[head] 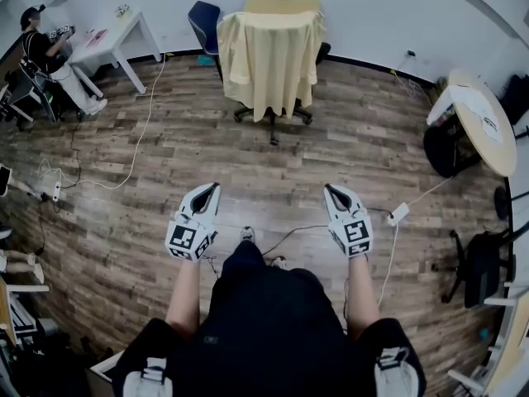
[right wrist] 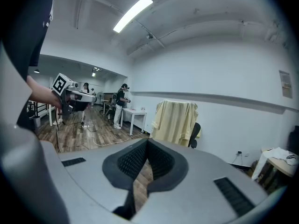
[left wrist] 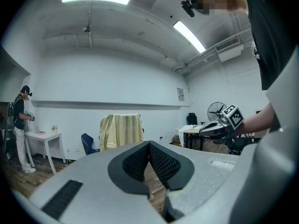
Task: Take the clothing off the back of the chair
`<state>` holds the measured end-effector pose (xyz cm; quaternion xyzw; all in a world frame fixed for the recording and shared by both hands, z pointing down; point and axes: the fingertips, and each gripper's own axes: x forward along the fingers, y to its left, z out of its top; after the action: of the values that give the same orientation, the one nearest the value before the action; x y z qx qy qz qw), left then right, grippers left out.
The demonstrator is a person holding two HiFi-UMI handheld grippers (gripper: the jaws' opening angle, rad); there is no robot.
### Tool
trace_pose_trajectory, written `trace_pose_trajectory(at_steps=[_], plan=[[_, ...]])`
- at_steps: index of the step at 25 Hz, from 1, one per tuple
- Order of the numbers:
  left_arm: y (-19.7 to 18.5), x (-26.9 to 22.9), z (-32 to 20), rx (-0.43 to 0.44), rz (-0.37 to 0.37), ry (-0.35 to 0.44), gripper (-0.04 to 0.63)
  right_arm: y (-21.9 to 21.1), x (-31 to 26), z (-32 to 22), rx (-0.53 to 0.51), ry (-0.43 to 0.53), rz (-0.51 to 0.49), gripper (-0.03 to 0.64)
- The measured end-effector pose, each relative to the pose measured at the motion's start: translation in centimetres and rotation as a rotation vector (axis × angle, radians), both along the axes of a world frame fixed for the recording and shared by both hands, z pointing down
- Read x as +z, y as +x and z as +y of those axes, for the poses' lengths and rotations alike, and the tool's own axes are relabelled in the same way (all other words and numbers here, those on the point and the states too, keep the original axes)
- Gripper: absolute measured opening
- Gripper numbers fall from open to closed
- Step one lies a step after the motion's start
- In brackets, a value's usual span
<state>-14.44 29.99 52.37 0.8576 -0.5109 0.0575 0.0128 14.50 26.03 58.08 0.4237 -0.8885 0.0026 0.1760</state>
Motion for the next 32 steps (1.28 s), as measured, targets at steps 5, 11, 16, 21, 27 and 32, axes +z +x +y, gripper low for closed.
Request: trace_pose_trajectory(at_steps=[5,11,16,21,27,32], plan=[[-0.6,0.2,-0.3,-0.017,0.009,-0.009,0.002,-0.3,0.4,-0.5,-0.012,-0.013,0.010,-0.006],[-1.1,0.1,-2.5,-0.023,0.011,0.003,0.002,-0.7,0.7,-2.3,-0.017,-0.007,0.020,-0.006],[-1.7,0.0,-4.3,-0.017,0.009,0.012,0.002,-1.5,0.4,-3.9,-0.017,0.000,0.026,-0.006],[-2.0,0.6,-7.0,-0.008,0.014,-0.011,0.002,-1.5,0.8,-6.4,-0.004,-0.013,0.038,-0.006],[-3.3,0.9,-10.8,-0.003,0.025,-0.008,0.002,-1.8,0.8,-9.8,0.023,-0.010,0.049,-0.006],[-3.8,0.7,-14.6,0.020,0.025,-0.010,0.002,-2.3,0.5,-13.3,0.044,-0.007,0.052,-0.006]])
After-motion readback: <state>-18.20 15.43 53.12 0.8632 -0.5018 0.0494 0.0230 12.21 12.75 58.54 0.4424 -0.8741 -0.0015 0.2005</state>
